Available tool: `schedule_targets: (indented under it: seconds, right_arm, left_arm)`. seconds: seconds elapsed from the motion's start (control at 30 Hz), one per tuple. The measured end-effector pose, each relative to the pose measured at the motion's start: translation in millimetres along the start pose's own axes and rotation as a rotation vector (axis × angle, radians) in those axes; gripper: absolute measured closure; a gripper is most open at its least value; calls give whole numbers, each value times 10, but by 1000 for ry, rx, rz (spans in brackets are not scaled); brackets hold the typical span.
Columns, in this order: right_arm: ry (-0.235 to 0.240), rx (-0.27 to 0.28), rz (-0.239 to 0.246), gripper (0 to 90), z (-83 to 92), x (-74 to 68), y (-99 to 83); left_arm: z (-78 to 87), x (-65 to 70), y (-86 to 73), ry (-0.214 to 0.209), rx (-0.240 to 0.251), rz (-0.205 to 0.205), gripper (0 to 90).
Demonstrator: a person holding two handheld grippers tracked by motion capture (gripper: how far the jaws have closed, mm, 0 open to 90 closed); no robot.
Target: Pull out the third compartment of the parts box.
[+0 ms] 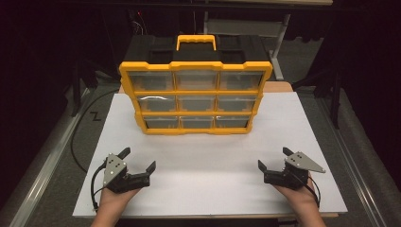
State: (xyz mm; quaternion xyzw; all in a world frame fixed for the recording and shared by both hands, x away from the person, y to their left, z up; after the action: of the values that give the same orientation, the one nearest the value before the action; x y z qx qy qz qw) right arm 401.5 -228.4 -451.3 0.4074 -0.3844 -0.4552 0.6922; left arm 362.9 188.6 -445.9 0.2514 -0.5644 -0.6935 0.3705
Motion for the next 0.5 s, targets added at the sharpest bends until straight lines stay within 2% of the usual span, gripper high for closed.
schedule_targets:
  seconds: [0.17, 0.33, 0.5]
  right_arm:
    - [-11, -2, -16, 10, -6, 48, -10]
    - [-17, 12, -36, 10, 23, 81, 8]
    - [1, 23, -16, 10, 7, 45, 19]
  left_arm:
    - [-54, -6, -41, -6, -36, 4, 9]
    - [-45, 7, -29, -5, -29, 2, 9]
    - [-40, 31, -17, -15, -21, -2, 9]
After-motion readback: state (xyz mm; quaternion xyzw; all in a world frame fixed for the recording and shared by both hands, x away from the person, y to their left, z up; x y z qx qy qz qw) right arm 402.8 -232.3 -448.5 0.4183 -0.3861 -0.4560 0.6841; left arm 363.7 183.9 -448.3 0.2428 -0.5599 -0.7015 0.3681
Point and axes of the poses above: each handheld gripper's, and its own axes: z roughly backward along the jaws, y roughly out of its top, x roughly to its right, the point moved 9 cm from there along -z, roughly forward along the jaws, and after that the axes turned 12 degrees about -y, right-handed, at the moved point
